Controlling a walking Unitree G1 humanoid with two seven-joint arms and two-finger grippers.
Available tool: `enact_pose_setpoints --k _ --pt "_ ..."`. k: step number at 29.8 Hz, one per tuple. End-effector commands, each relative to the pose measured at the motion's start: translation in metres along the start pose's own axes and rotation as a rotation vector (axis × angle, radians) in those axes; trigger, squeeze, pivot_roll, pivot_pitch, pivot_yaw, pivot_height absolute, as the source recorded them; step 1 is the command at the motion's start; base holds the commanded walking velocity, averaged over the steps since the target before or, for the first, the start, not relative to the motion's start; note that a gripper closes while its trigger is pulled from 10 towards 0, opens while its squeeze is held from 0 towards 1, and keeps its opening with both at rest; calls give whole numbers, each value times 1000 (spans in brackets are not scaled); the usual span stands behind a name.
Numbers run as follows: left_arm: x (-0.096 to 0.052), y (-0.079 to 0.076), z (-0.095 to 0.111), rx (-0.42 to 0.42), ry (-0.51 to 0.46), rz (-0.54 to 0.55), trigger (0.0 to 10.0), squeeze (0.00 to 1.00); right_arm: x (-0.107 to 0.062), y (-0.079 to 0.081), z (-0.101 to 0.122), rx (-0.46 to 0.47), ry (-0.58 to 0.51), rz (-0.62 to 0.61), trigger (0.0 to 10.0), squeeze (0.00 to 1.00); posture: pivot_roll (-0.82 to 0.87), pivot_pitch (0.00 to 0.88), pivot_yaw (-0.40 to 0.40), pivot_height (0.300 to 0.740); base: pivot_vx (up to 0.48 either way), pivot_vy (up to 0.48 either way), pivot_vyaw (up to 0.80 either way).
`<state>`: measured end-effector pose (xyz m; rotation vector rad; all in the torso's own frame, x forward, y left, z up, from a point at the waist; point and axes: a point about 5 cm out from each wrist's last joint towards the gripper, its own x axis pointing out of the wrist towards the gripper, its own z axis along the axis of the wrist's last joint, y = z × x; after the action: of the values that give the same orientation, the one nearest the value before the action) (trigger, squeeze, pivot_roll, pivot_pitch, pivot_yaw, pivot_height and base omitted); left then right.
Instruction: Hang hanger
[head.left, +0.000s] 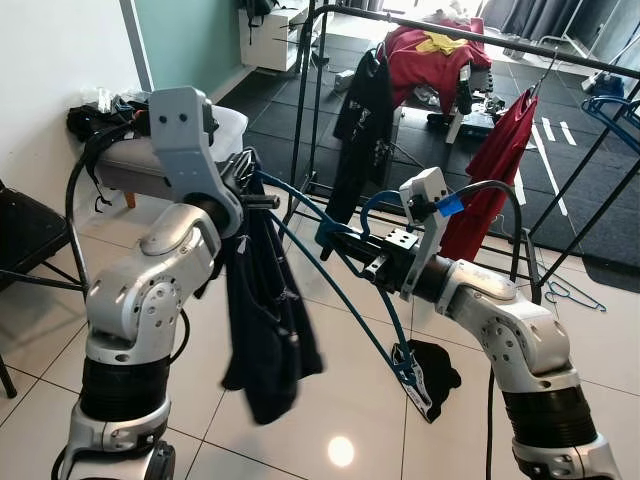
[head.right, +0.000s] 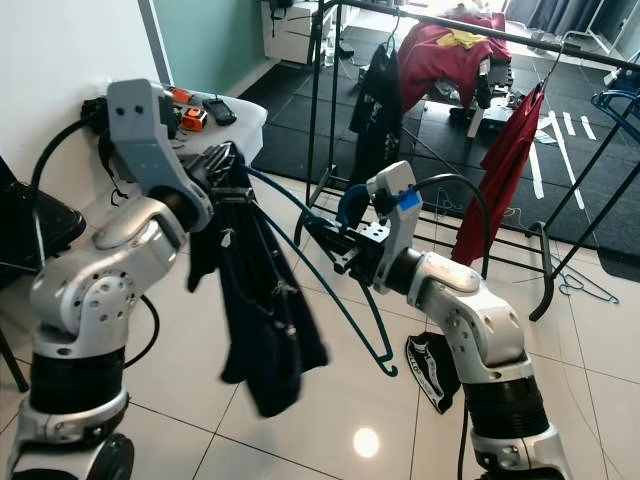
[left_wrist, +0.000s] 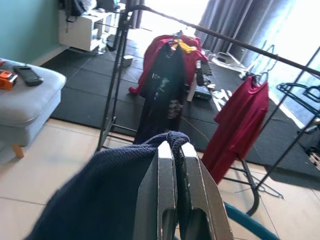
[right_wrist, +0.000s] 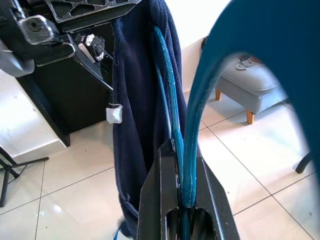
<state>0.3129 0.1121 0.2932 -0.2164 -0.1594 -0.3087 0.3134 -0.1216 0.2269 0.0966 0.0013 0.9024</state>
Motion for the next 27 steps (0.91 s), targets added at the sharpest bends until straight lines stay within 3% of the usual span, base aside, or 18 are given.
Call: enact_pose_setpoints --k 1,4,5,8,10,11,14,18,22,26,27 --pt "-5 -29 5 -21 -24 -181 10000 0 2 -3 2 8 -7 -26 10000 0 -26 120 -44 740 0 0 0" --pt "-18 -55 -4 -43 23 -386 10000 0 4 -6 4 13 -21 -53 10000 0 -23 123 -44 740 0 0 0" --pt "-18 -55 -4 -43 23 -386 10000 0 4 -6 4 13 -21 -53 10000 0 -23 123 -44 740 0 0 0" --pt "-35 -70 -26 -46 130 -521 10000 0 5 -8 8 24 -48 -79 10000 0 -20 127 -44 740 0 0 0" --pt "-37 -71 -33 -26 163 -527 10000 0 5 -9 9 28 -57 -84 10000 0 -20 127 -44 740 0 0 0" --pt "-39 -69 -41 20 193 -510 10000 0 5 -9 10 29 -62 -84 10000 0 -21 129 -45 740 0 0 0" --pt "-39 -68 -46 52 212 -498 10000 0 5 -9 10 30 -65 -84 10000 0 -21 129 -45 740 0 0 0" --pt "-31 -47 -56 131 220 -313 10000 0 5 -8 14 34 -78 -77 10000 0 -23 133 -50 740 0 0 0" --pt "-23 -33 -45 157 151 -205 10000 0 6 -7 14 33 -76 -66 10000 0 -21 136 -52 740 0 0 0" --pt "-12 -11 -7 137 -45 -2 10000 0 10 0 11 31 -57 -37 10000 0 -22 138 -55 740 0 0 0" --pt "-12 -11 -7 137 -45 -2 10000 0 10 0 11 31 -57 -37 10000 0 -22 138 -55 740 0 0 0"
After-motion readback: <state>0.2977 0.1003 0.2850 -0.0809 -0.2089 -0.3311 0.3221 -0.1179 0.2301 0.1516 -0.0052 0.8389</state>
